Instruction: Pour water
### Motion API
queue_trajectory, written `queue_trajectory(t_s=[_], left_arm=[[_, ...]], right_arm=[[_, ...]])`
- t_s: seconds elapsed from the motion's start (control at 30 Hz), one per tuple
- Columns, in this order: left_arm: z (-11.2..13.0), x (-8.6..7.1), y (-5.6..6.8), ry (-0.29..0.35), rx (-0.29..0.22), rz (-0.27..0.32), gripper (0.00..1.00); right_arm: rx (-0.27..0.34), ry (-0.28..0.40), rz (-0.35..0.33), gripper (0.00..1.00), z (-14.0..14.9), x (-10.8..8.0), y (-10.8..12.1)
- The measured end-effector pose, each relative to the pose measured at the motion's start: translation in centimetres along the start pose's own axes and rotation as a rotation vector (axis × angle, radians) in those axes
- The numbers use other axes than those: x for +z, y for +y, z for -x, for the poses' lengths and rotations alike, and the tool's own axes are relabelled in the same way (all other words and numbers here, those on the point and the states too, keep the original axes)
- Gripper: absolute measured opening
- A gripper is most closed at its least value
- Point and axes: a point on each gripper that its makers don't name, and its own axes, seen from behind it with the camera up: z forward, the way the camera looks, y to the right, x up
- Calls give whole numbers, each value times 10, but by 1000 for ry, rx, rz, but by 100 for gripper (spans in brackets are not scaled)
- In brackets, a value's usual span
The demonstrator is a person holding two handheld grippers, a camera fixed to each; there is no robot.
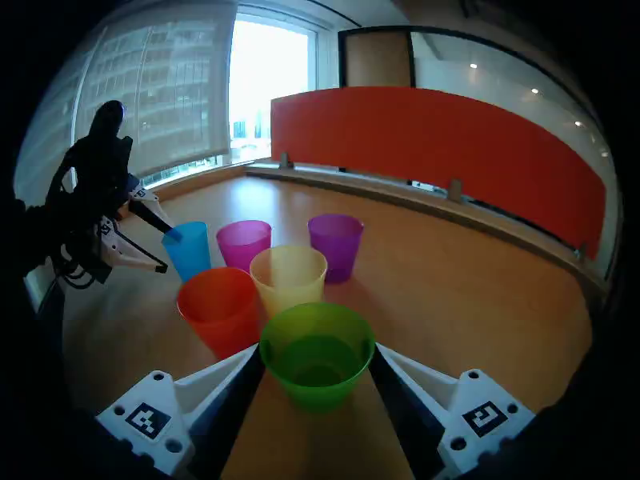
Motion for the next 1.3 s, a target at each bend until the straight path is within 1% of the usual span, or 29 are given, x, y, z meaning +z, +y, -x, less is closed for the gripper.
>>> queue_trajectory(t_s=[0.1,0.3,0.43,0.63,0.7,1.0,1.3], left_arm=[[-4,-9,2,25,-11,-2,90],[-11,-23,3,61,-25,-17,90],[-10,-29,4,70,-26,-22,90],[-8,-37,3,80,-35,-34,90],[-8,-39,2,85,-39,-39,90],[-7,-54,-5,115,-79,-72,90],[5,-69,-17,135,-123,-121,90]], right_arm=[[9,-7,1,91,1,-1,1],[22,-28,2,93,4,-3,1],[26,-44,9,93,6,-4,2],[26,-73,27,99,15,-6,3],[24,-75,36,99,16,-6,5],[22,-79,61,99,22,-22,6],[36,-52,102,99,25,-47,-2]])
